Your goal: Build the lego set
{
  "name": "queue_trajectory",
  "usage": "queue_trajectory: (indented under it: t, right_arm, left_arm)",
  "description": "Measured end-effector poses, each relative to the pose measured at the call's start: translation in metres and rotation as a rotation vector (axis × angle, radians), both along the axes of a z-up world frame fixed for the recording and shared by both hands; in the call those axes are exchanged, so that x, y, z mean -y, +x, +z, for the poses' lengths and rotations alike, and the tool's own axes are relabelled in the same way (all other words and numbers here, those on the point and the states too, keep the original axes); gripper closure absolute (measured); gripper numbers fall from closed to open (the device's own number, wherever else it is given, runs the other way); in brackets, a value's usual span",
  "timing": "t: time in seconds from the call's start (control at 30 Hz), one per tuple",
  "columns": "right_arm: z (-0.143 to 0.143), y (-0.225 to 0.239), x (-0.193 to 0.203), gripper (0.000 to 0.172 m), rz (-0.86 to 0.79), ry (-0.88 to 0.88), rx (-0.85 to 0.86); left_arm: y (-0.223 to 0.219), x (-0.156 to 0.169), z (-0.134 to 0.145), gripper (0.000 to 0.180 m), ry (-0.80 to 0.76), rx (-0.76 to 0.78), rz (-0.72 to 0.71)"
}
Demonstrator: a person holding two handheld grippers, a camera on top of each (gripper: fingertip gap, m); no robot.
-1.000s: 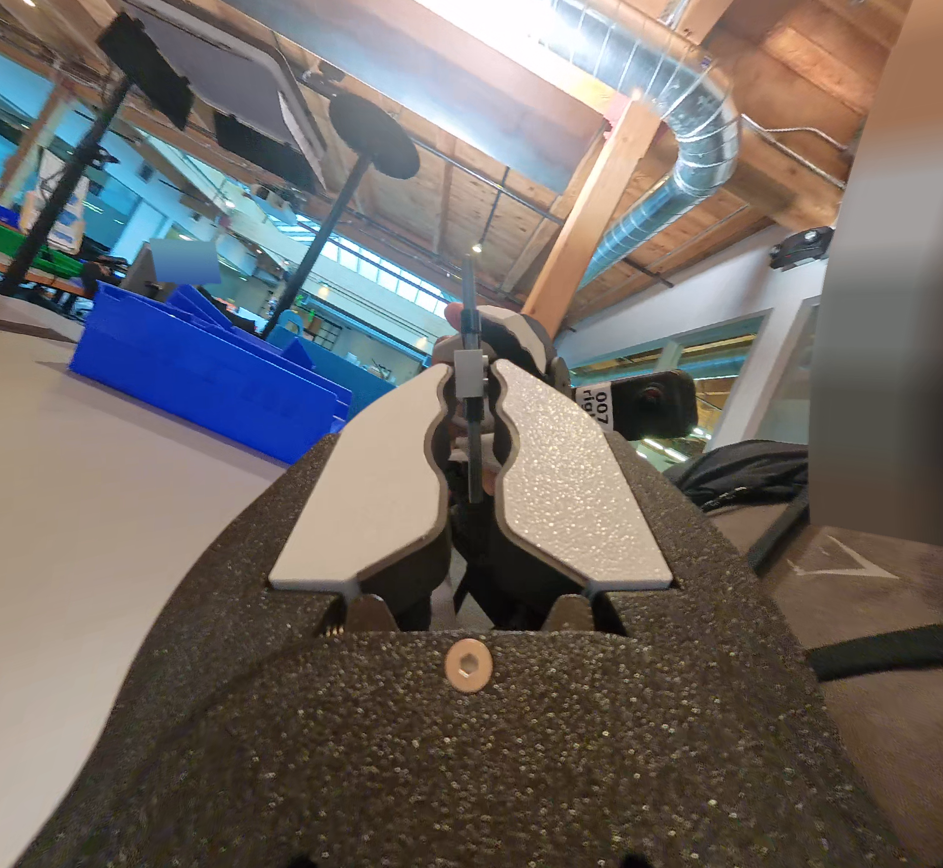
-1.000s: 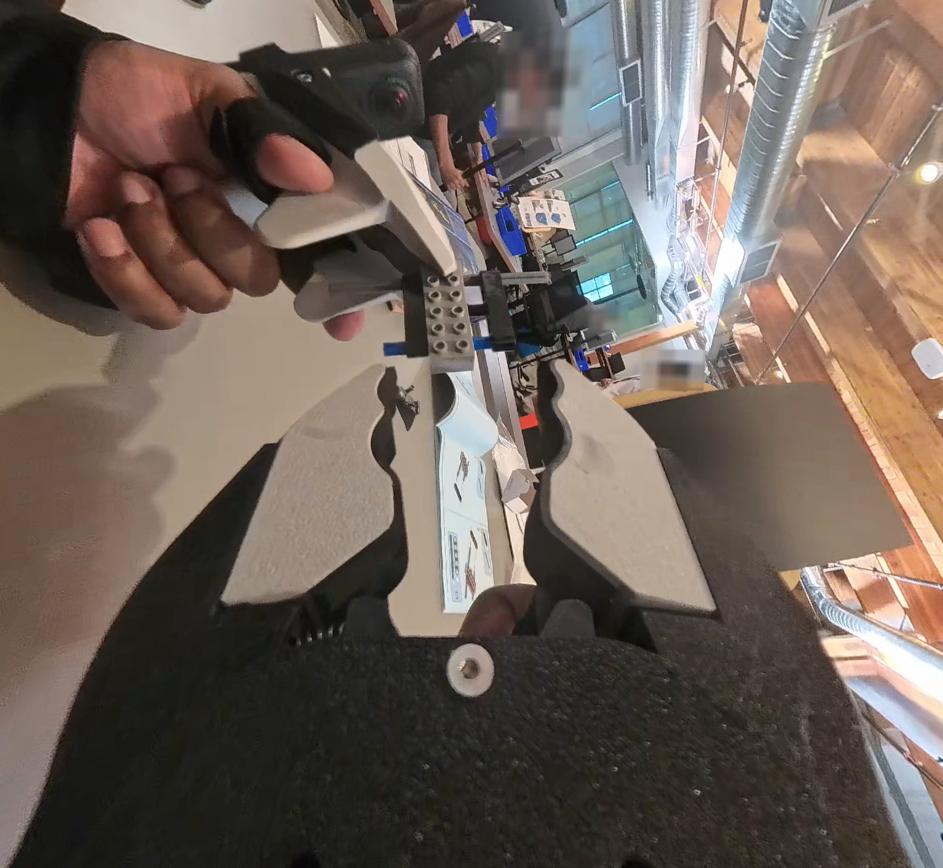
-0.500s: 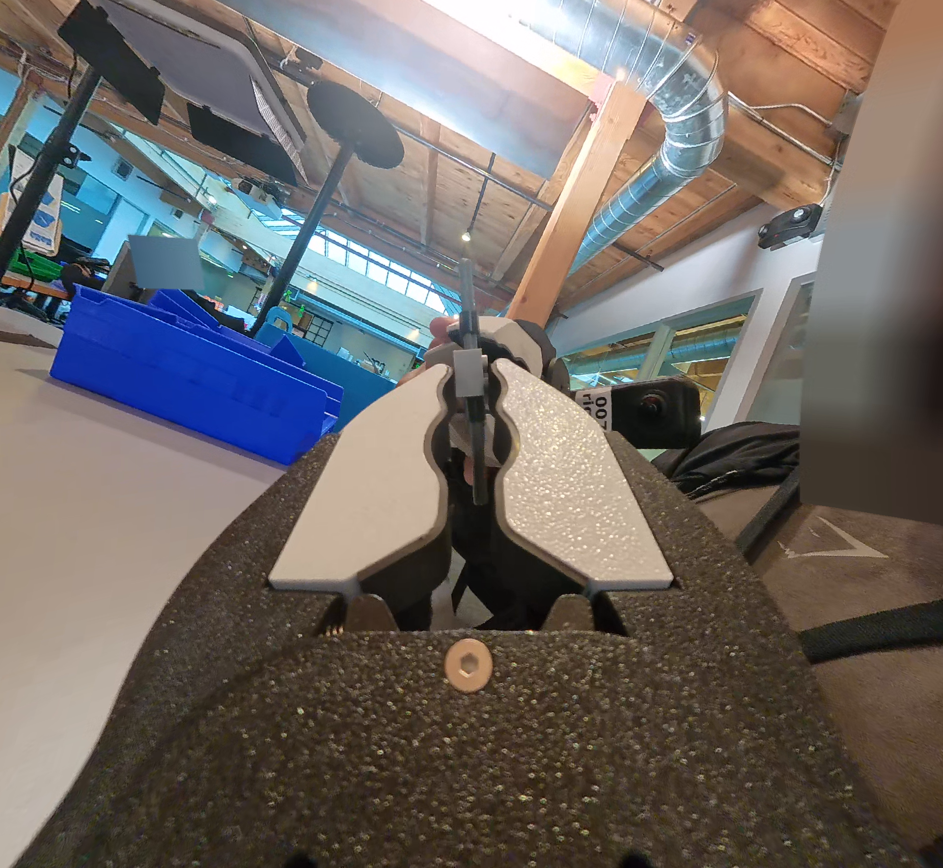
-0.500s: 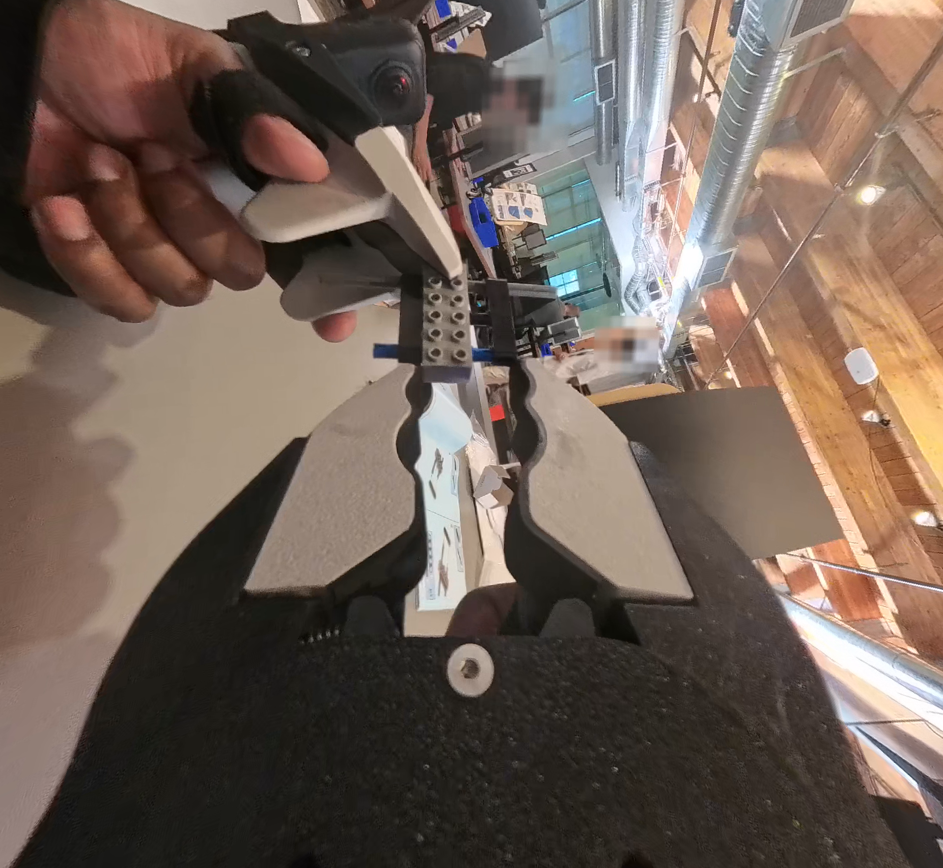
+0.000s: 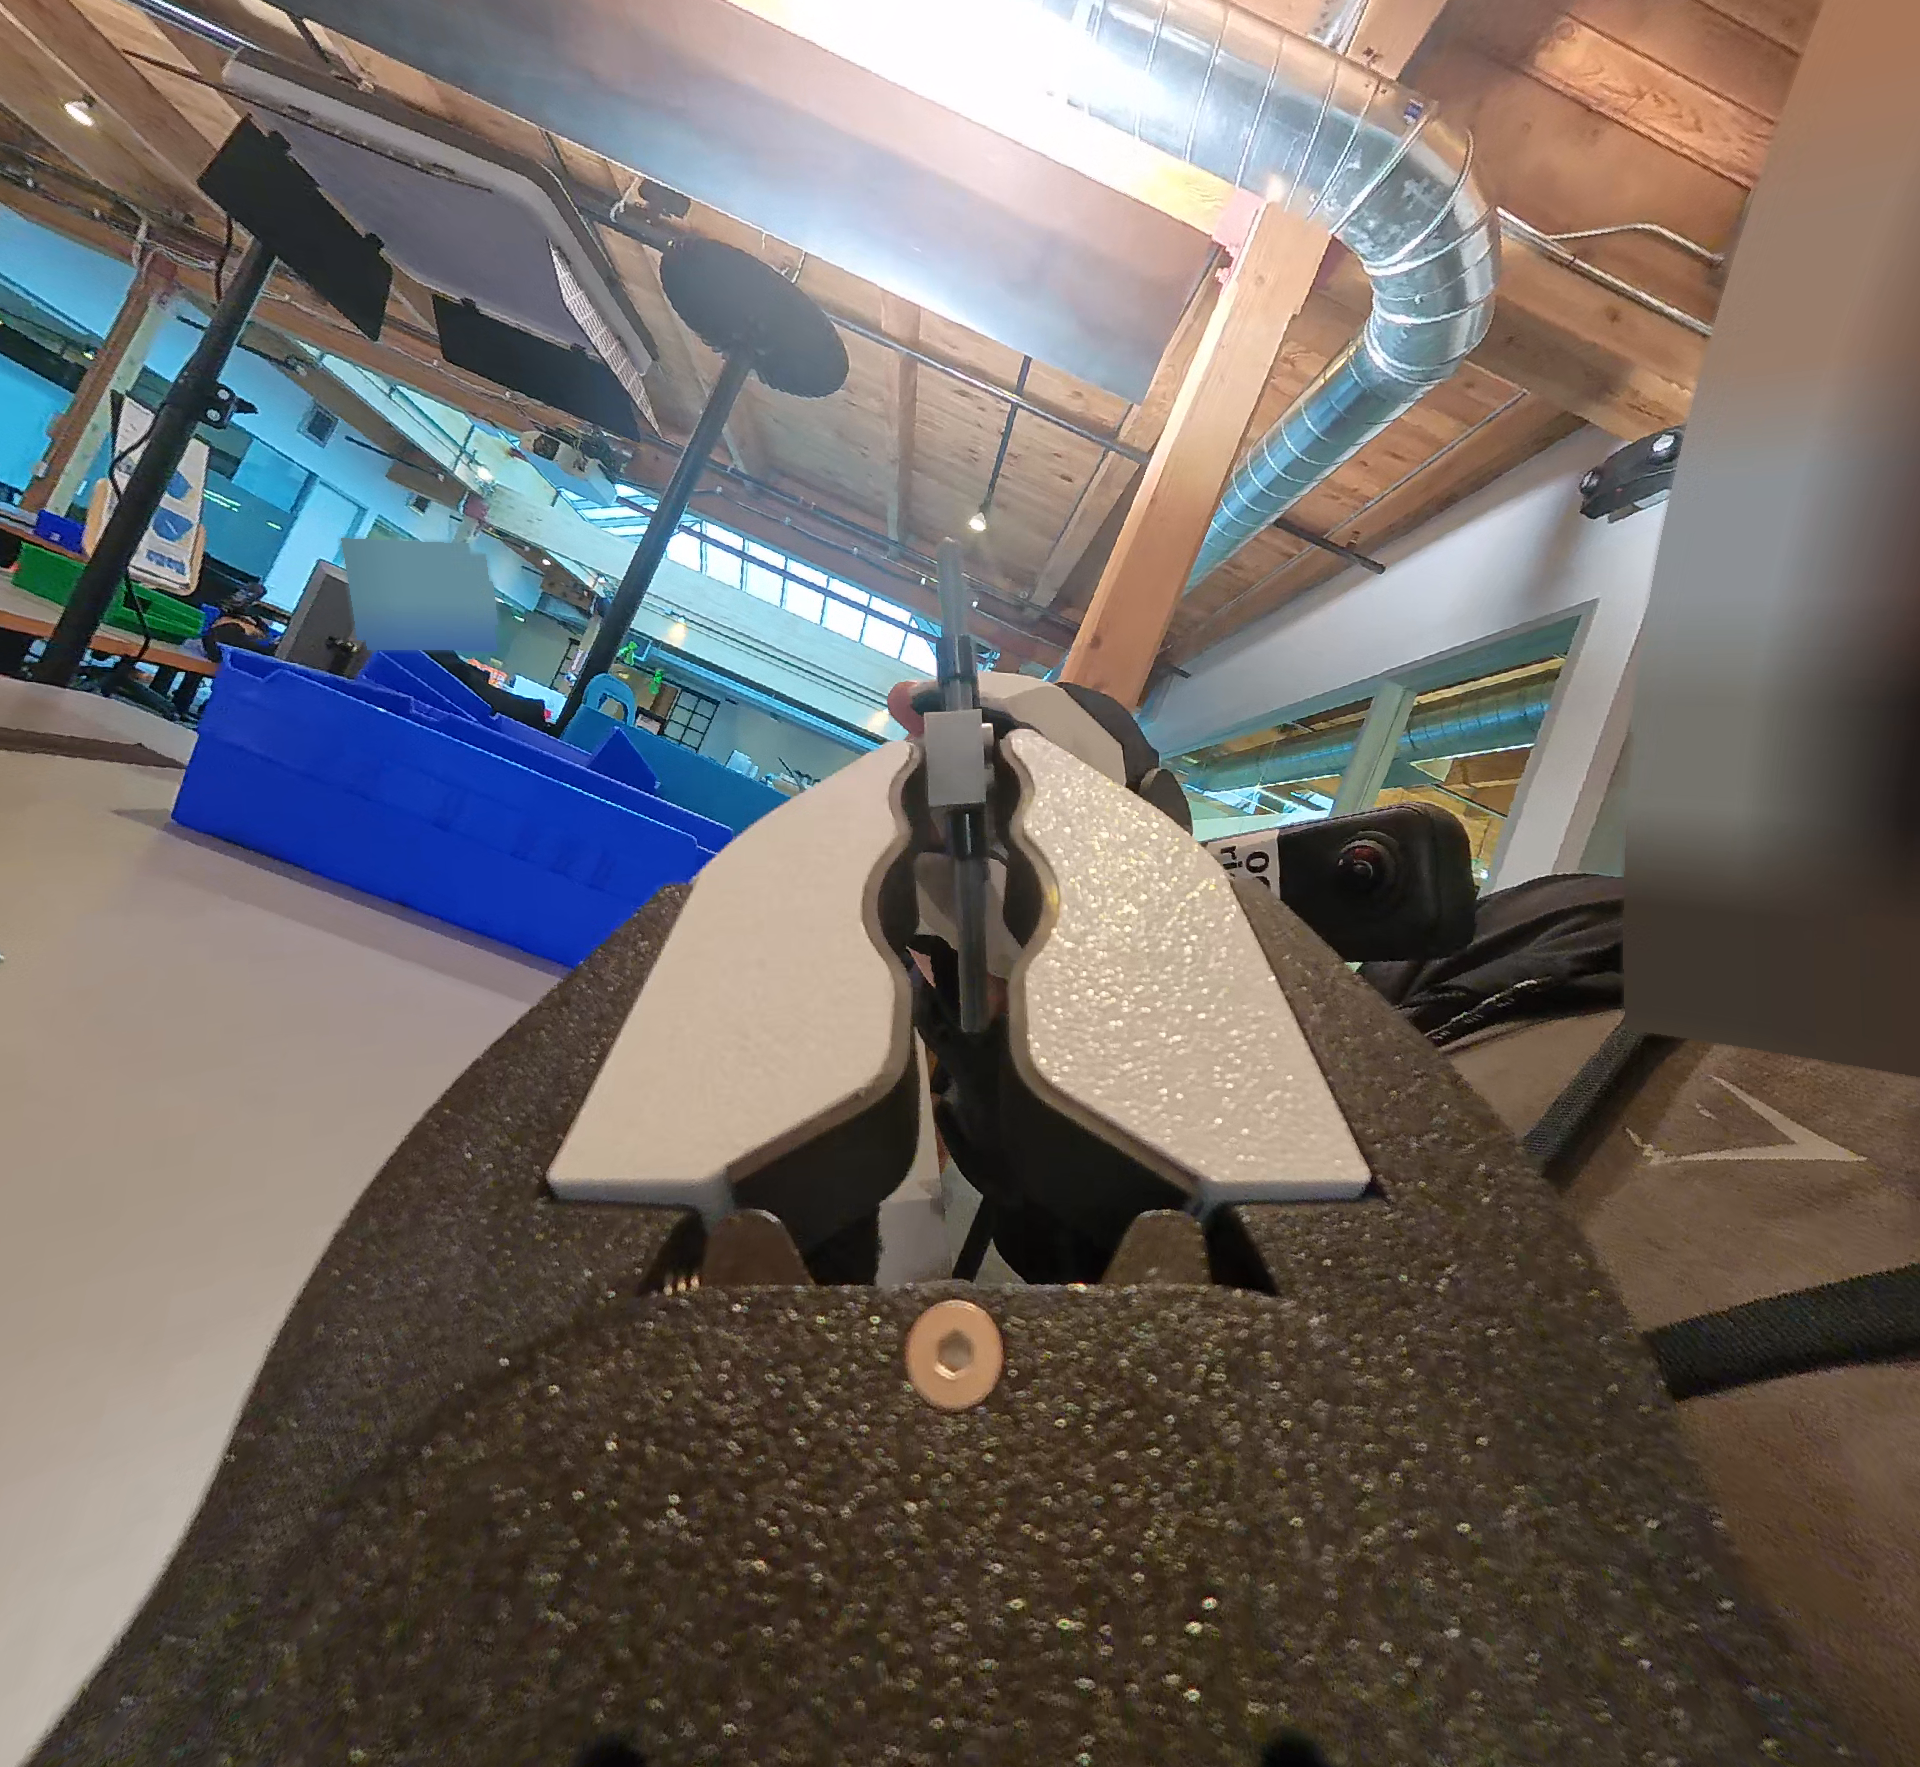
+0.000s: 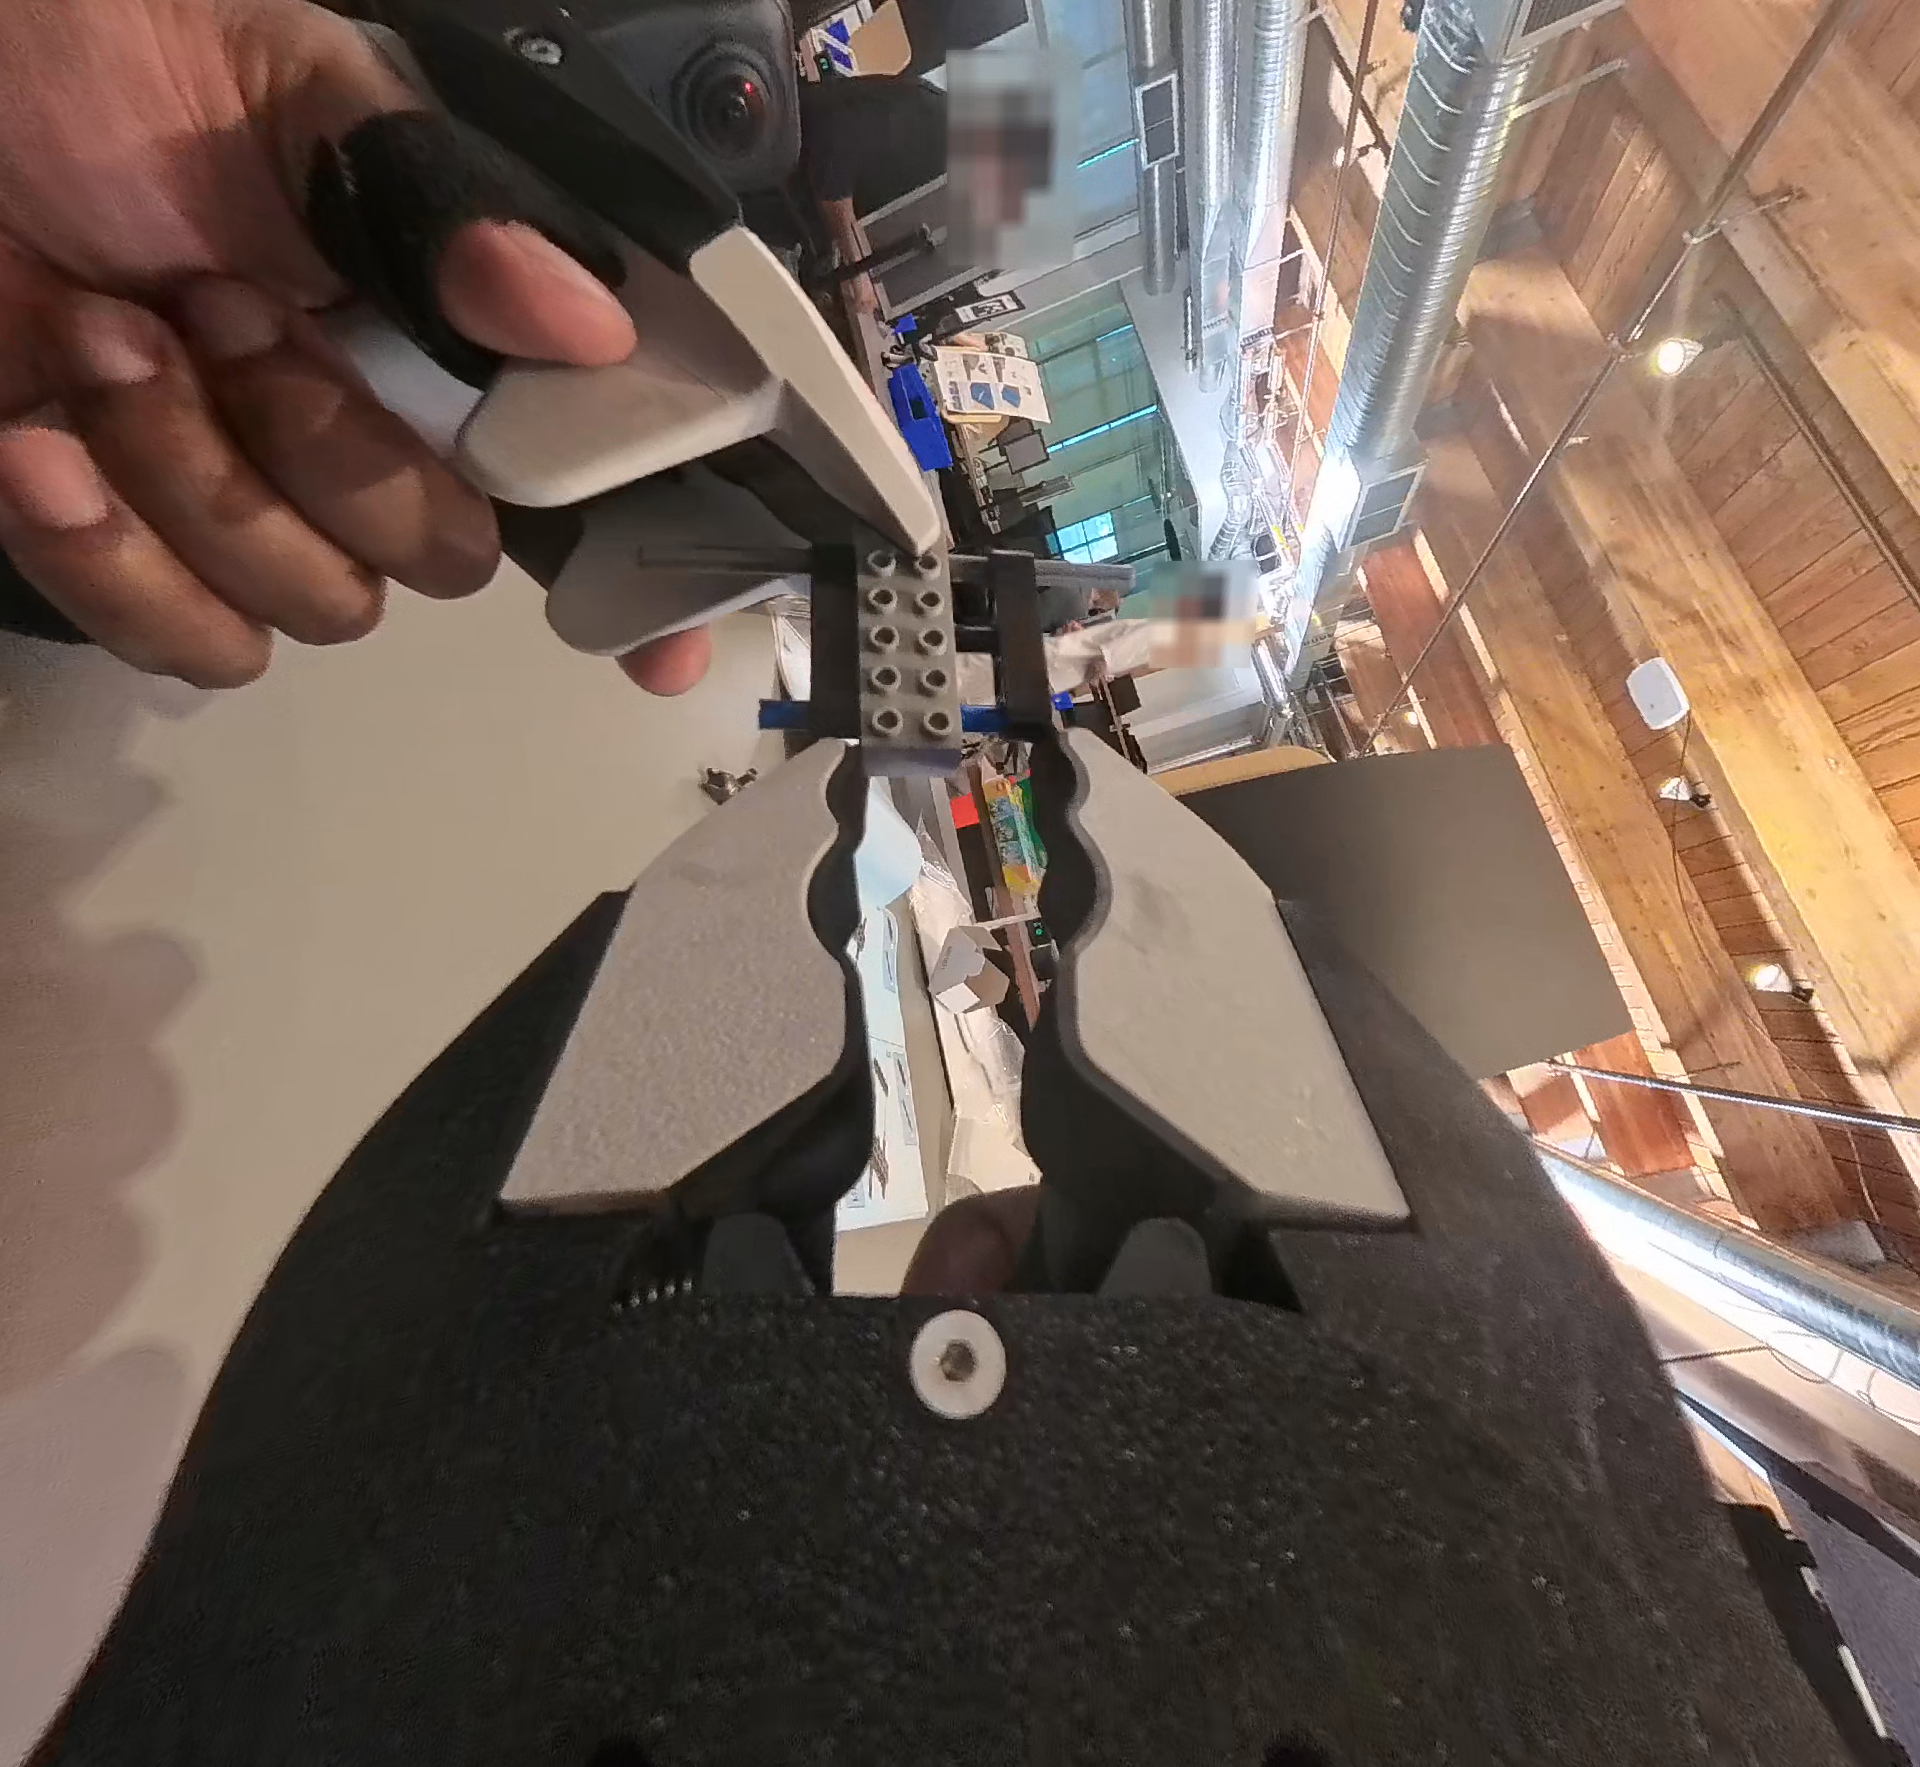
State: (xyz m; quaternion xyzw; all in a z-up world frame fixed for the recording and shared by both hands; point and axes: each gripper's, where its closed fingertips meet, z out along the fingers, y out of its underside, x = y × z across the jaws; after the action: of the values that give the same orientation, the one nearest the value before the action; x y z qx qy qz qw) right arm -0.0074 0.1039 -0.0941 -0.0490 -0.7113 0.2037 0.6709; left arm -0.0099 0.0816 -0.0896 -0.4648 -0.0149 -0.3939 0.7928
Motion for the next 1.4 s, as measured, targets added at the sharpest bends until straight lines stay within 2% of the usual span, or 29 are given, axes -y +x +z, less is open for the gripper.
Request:
queue_trajectory:
  t: [0.53,0.7,0.77,0.83,0.97,1.17,1.4]
  right_arm:
    - [0.0,-0.001,-0.001,0.143,-0.011,0.0,-0.013]
    - [-0.005,-0.004,-0.009,0.141,-0.062,0.016,0.001]
    - [-0.009,-0.001,-0.011,0.132,-0.068,0.002,0.047]
    - [-0.005,0.002,-0.012,0.131,-0.076,-0.017,0.053]
    - [0.003,0.002,0.001,0.128,-0.045,-0.077,0.076]
    - [-0.009,-0.013,0.008,0.116,-0.091,-0.017,0.094]
    - [-0.015,-0.026,-0.003,0.122,-0.197,0.02,0.06]
  left_arm:
    - [-0.001,0.0,0.001,0.169,0.005,0.002,0.024]
    - [-0.006,-0.004,-0.001,0.169,-0.014,-0.005,0.102]
    - [-0.013,-0.004,-0.002,0.169,-0.02,0.003,0.141]
    - [-0.018,-0.005,-0.004,0.169,-0.041,0.005,0.18]
    - [-0.017,-0.01,-0.008,0.169,-0.082,-0.059,0.258]
    - [-0.012,-0.012,-0.009,0.169,-0.1,-0.179,0.373]
    - [-0.005,-0.014,-0.009,0.169,-0.105,-0.25,0.409]
